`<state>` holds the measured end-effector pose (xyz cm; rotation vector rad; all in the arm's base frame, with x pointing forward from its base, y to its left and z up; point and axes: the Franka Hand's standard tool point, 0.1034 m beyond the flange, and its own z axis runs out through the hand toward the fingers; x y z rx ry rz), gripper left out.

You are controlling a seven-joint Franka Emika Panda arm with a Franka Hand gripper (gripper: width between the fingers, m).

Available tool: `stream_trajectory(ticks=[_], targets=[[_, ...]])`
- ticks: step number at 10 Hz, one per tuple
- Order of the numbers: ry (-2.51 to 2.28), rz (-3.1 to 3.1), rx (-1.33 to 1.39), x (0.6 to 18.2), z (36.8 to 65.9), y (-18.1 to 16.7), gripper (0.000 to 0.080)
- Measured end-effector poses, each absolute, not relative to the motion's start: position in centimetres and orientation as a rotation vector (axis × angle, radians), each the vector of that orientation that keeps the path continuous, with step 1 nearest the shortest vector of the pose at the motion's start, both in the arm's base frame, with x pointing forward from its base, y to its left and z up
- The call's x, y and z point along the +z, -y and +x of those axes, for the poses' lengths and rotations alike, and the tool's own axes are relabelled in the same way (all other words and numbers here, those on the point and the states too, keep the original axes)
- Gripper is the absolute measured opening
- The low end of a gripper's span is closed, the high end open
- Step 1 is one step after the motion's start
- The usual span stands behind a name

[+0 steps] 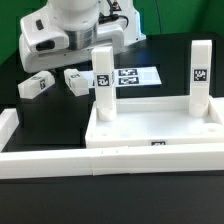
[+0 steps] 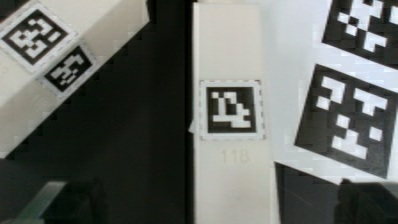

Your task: Assemble desk

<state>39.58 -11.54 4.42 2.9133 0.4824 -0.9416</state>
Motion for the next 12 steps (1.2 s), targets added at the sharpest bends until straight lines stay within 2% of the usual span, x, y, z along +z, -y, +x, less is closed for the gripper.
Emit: stream_trajectory(ticks=[3, 5, 7, 12], targets=[[-0.481, 2.909, -0.945, 4.3, 39.5, 11.5, 0.0648], [-0.512, 2.853, -0.997, 3.3, 39.4, 10.8, 0.0648], [-0.523, 2.881, -0.972, 2.5, 39.3, 12.0, 0.0648], [-0.505, 2.85, -1.023, 2.6, 38.9, 11.4, 0.0648]])
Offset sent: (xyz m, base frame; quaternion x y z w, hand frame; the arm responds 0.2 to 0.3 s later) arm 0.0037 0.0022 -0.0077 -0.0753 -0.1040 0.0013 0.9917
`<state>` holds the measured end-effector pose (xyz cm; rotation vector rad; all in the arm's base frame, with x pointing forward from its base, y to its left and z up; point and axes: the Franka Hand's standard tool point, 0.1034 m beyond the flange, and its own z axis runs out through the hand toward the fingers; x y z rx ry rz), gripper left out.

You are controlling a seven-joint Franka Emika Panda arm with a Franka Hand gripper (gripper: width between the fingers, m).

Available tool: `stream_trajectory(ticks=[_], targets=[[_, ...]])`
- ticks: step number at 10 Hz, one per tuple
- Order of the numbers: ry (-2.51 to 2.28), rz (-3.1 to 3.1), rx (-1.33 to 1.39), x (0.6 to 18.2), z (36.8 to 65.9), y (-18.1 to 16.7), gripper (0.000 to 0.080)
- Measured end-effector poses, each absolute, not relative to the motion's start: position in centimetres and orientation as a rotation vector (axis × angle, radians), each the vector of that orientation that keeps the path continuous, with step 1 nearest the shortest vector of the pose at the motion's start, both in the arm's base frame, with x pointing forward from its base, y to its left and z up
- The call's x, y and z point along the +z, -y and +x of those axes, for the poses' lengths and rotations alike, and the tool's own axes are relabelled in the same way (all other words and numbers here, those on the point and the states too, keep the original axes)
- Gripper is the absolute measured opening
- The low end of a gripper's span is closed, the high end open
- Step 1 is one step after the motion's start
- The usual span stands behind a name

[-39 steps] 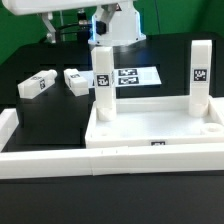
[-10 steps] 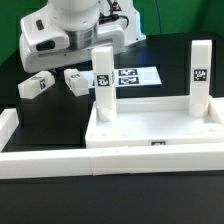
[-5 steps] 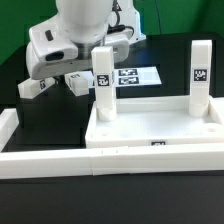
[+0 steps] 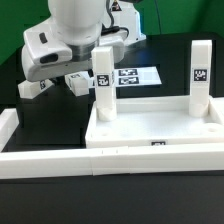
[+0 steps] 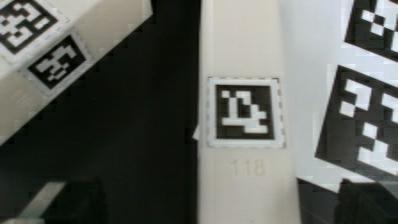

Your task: Assemble desk

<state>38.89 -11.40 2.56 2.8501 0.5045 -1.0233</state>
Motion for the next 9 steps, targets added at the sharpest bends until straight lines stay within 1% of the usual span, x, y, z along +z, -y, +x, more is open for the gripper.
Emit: stream_trajectory(ticks=[1, 8, 9], targets=[[-0.511, 2.825, -1.056, 2.54, 38.98, 11.39, 0.0648], [-0.505, 2.824, -1.048, 2.5, 39.26, 11.45, 0.0648], [-0.508, 2.82, -1.058, 2.18, 38.45, 11.52, 0.0648]])
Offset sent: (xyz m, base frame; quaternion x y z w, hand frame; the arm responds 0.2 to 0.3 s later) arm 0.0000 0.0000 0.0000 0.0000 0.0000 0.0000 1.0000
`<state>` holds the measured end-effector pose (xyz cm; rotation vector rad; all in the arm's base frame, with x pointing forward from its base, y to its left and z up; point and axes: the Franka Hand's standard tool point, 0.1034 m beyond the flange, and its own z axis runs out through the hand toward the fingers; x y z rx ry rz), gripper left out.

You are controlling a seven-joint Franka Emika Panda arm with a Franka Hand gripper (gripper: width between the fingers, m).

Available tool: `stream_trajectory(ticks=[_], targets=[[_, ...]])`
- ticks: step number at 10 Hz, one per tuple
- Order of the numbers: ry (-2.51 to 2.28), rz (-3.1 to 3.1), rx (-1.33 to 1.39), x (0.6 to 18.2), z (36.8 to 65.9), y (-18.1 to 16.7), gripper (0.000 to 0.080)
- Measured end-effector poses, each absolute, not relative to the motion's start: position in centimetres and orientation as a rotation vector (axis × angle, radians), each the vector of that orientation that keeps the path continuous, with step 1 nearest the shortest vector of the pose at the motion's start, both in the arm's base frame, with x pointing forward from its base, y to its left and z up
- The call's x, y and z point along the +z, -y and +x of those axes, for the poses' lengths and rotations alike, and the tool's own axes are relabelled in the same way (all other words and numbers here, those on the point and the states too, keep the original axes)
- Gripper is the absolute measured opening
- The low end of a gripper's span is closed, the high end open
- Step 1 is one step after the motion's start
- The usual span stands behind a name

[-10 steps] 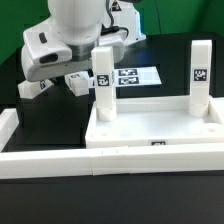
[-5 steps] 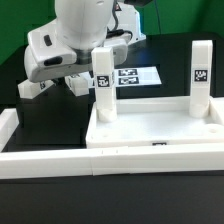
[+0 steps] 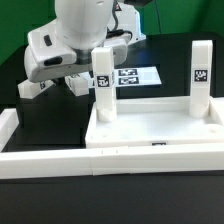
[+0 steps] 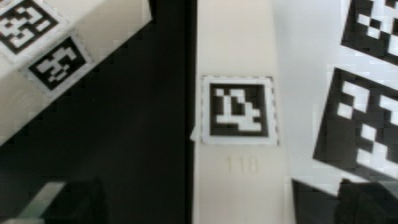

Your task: Assemble desk

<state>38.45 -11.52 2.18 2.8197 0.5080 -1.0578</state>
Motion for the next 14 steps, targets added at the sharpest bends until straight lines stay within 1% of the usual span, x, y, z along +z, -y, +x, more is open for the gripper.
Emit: stream_trajectory(ticks=[1, 2, 4, 7, 10, 14], targets=[[-0.501, 2.813, -1.088, 1.8, 37.3, 11.3, 0.0648], [-0.495, 2.809, -1.105, 2.1, 37.3, 11.4, 0.0648], [-0.476, 2.832, -1.092, 1.6, 37.1, 11.7, 0.0648], [-0.477, 2.831, -1.092, 1.5, 37.1, 11.7, 0.0648], [-0.459, 2.788, -1.128, 0.7, 36.5, 11.2, 0.0648], [-0.459, 2.784, -1.134, 0.5, 36.7, 11.3, 0.0648]])
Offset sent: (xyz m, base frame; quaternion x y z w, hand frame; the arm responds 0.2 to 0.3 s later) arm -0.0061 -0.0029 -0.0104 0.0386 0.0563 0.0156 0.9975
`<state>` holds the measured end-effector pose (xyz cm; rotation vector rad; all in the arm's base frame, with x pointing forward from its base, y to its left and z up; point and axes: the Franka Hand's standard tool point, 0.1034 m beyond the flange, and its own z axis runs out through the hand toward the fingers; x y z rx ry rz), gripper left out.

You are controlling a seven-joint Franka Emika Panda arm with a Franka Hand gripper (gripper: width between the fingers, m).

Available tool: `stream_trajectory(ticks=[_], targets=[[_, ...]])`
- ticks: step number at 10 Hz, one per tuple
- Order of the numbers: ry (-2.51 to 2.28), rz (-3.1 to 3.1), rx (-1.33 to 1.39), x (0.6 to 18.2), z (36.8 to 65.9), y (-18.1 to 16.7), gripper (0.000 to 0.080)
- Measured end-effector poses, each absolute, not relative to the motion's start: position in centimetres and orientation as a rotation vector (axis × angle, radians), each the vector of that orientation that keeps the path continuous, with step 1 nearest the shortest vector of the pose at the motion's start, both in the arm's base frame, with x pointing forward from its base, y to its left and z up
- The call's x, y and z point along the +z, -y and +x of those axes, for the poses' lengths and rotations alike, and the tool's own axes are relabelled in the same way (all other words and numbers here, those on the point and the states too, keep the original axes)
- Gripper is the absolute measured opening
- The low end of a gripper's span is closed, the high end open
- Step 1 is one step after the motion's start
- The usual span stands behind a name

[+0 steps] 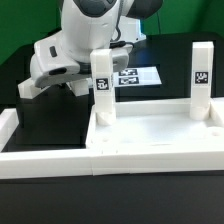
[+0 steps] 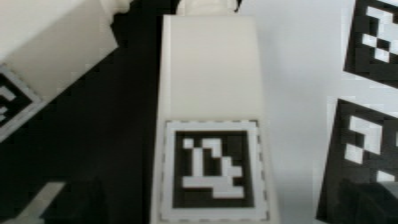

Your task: Assemble desk

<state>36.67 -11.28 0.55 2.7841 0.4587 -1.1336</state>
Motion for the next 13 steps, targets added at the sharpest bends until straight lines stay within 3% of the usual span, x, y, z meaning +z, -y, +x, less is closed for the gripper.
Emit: stream_trajectory(ticks=[6, 8, 13], targets=[[-0.443, 2.767, -1.177, 1.17, 36.54, 11.02, 0.0644], [-0.443, 2.767, -1.177, 1.17, 36.54, 11.02, 0.0286], [-0.443, 2.767, -1.177, 1.17, 36.54, 11.02, 0.0287]])
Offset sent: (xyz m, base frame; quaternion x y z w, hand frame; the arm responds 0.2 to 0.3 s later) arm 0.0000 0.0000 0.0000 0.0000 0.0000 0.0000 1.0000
